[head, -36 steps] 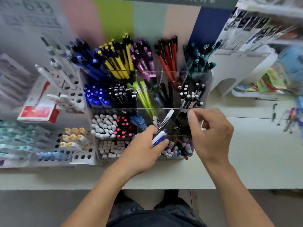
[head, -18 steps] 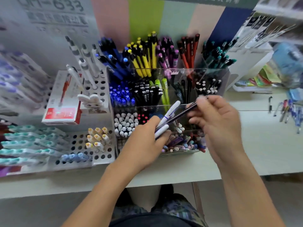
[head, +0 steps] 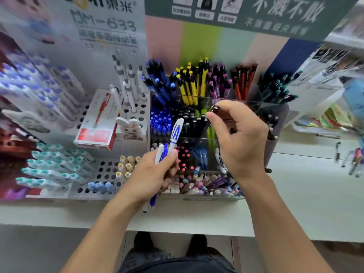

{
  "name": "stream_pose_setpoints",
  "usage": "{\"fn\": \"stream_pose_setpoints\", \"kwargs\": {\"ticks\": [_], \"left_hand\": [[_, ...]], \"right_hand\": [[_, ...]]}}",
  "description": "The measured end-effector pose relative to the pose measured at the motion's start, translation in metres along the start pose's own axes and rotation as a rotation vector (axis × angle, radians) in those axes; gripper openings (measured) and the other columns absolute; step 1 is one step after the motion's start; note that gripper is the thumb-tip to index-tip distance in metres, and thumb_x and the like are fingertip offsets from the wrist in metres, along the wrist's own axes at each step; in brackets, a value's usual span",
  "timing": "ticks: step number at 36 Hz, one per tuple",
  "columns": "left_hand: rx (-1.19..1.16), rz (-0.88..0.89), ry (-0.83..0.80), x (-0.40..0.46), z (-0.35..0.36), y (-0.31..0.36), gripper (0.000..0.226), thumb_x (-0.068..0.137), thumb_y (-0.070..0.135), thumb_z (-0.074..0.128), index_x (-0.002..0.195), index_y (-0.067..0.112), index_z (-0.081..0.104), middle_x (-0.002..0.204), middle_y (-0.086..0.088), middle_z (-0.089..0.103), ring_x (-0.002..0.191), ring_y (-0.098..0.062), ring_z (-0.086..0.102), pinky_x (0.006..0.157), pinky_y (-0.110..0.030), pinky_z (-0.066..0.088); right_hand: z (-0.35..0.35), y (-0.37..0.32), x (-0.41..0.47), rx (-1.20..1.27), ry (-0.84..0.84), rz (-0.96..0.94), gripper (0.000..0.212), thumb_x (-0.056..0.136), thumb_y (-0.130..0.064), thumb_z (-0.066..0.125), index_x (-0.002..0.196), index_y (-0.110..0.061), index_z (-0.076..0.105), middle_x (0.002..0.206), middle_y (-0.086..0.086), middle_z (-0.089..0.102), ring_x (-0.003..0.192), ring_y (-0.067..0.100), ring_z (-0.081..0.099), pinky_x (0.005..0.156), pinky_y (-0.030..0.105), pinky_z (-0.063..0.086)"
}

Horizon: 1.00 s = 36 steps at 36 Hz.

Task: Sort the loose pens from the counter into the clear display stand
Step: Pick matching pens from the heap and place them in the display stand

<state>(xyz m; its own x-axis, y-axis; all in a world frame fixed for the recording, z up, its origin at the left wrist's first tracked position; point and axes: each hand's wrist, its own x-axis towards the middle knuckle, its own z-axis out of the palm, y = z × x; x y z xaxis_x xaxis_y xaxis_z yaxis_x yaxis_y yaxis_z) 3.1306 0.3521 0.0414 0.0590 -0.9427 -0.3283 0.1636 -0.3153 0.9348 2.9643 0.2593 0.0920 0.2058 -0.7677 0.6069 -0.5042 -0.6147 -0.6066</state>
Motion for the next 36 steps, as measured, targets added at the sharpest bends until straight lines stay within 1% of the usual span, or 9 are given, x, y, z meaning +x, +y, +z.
{"fn": "stream_pose_setpoints", "kwargs": {"ticks": [6, 9, 11, 14, 19, 24, 28, 31, 36], "left_hand": [[-0.138, 0.048, 0.107, 0.002, 0.009, 0.004, 0.019, 0.104, 0.029, 0.05, 0.109, 0.015, 0.063, 0.064, 0.002, 0.048, 0.044, -0.009, 0.029, 0.04, -0.021, 0.025], [-0.258, 0.034, 0.093, 0.001, 0.011, 0.005, 0.018, 0.105, 0.024, 0.048, 0.114, 0.015, 0.06, 0.064, 0.001, 0.047, 0.045, -0.01, 0.028, 0.039, -0.02, 0.024], [-0.319, 0.021, 0.072, 0.001, 0.011, 0.004, 0.019, 0.105, 0.021, 0.046, 0.117, 0.013, 0.06, 0.064, 0.0, 0.047, 0.044, -0.01, 0.029, 0.038, -0.019, 0.026], [-0.352, 0.02, 0.048, 0.0, 0.011, 0.003, 0.02, 0.106, 0.019, 0.046, 0.118, 0.012, 0.06, 0.065, -0.001, 0.047, 0.043, -0.008, 0.03, 0.037, -0.018, 0.028], [-0.292, 0.038, 0.101, -0.002, 0.014, 0.004, 0.018, 0.105, 0.02, 0.048, 0.117, 0.016, 0.062, 0.064, 0.001, 0.049, 0.044, -0.009, 0.029, 0.038, -0.018, 0.026], [-0.262, 0.08, 0.203, -0.001, 0.019, 0.007, 0.016, 0.105, 0.019, 0.049, 0.114, 0.022, 0.061, 0.062, 0.004, 0.048, 0.045, -0.009, 0.03, 0.038, -0.018, 0.026], [-0.269, 0.099, 0.24, -0.002, 0.022, 0.007, 0.014, 0.105, 0.018, 0.049, 0.113, 0.018, 0.06, 0.061, 0.004, 0.047, 0.045, -0.009, 0.03, 0.038, -0.018, 0.028], [-0.239, 0.114, 0.228, -0.004, 0.025, 0.007, 0.013, 0.105, 0.019, 0.049, 0.112, 0.019, 0.06, 0.062, 0.003, 0.047, 0.045, -0.009, 0.031, 0.038, -0.019, 0.028], [-0.218, 0.108, 0.209, -0.004, 0.029, 0.007, 0.013, 0.104, 0.02, 0.051, 0.111, 0.018, 0.061, 0.064, 0.001, 0.048, 0.046, -0.011, 0.031, 0.039, -0.021, 0.028]], "right_hand": [[0.003, 0.009, -0.001, 0.004, -0.033, 0.001, 0.015, 0.091, -0.014, 0.076, 0.103, -0.005, 0.074, 0.091, 0.002, 0.066, 0.081, 0.009, 0.06, 0.076, 0.016, 0.048], [0.0, 0.005, -0.006, 0.231, 0.081, 0.082, 0.009, 0.096, -0.013, 0.07, 0.105, -0.011, 0.069, 0.088, 0.007, 0.069, 0.076, 0.022, 0.069, 0.07, 0.036, 0.059], [-0.004, 0.003, -0.006, 0.277, 0.142, 0.069, 0.008, 0.098, -0.012, 0.068, 0.106, -0.011, 0.067, 0.088, 0.01, 0.068, 0.075, 0.026, 0.07, 0.068, 0.041, 0.061], [-0.003, 0.003, -0.006, 0.195, 0.117, 0.018, 0.012, 0.097, -0.012, 0.068, 0.106, -0.004, 0.069, 0.089, 0.011, 0.069, 0.078, 0.026, 0.07, 0.07, 0.036, 0.059], [0.014, 0.009, -0.006, -0.093, -0.092, 0.015, 0.014, 0.093, -0.018, 0.074, 0.103, -0.007, 0.073, 0.093, -0.003, 0.06, 0.077, 0.007, 0.053, 0.072, 0.015, 0.044], [0.029, 0.007, -0.008, -0.13, -0.109, 0.149, 0.024, 0.093, -0.021, 0.074, 0.114, -0.011, 0.074, 0.1, 0.0, 0.062, 0.08, 0.011, 0.06, 0.076, 0.031, 0.055], [0.031, 0.005, -0.007, 0.069, -0.087, 0.342, 0.037, 0.084, -0.02, 0.084, 0.119, -0.017, 0.071, 0.097, -0.005, 0.068, 0.076, 0.007, 0.067, 0.071, 0.021, 0.058], [0.018, 0.017, -0.006, 0.248, -0.151, 0.517, 0.045, 0.078, -0.017, 0.088, 0.119, -0.017, 0.069, 0.096, -0.005, 0.072, 0.08, 0.004, 0.072, 0.077, 0.022, 0.06], [0.012, 0.034, -0.007, 0.174, -0.3, 0.52, 0.046, 0.086, -0.011, 0.077, 0.129, -0.019, 0.066, 0.09, -0.005, 0.074, 0.081, 0.011, 0.073, 0.079, 0.036, 0.063]]}}
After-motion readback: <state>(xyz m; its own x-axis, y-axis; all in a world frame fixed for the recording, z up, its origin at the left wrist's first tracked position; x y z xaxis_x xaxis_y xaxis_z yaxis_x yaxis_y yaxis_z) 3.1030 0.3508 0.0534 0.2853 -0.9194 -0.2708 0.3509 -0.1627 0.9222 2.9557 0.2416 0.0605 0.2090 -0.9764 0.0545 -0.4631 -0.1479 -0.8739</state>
